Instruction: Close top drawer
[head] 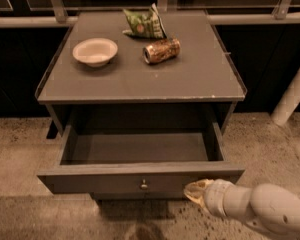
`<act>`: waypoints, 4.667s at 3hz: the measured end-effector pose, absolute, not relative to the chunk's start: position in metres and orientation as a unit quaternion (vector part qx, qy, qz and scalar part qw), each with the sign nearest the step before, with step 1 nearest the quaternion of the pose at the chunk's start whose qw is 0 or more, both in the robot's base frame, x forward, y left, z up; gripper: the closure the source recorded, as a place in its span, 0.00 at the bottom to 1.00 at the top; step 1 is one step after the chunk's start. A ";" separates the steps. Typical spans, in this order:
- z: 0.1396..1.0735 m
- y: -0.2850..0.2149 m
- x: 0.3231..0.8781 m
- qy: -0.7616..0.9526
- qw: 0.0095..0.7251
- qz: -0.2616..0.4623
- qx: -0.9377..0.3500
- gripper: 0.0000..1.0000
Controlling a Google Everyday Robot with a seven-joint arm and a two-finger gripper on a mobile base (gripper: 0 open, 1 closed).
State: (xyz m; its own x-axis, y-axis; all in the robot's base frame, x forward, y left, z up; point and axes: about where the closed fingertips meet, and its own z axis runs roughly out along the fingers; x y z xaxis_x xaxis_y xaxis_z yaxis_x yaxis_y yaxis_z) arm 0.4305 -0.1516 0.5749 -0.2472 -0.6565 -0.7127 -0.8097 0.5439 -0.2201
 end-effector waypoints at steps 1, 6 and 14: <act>0.575 -0.152 0.430 0.784 0.397 0.096 -0.468 1.00; 0.641 -0.213 0.512 0.750 0.447 0.032 -0.486 1.00; 0.655 -0.265 0.590 0.756 0.474 -0.017 -0.451 1.00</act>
Offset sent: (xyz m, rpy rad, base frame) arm 0.1208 -0.0050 0.0291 -0.1804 -0.1677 -0.0995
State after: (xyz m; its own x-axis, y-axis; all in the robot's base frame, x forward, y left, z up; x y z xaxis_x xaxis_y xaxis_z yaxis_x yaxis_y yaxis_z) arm 0.5904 -0.2645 0.6545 -0.1424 -0.6980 -0.7018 -0.6660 0.5921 -0.4538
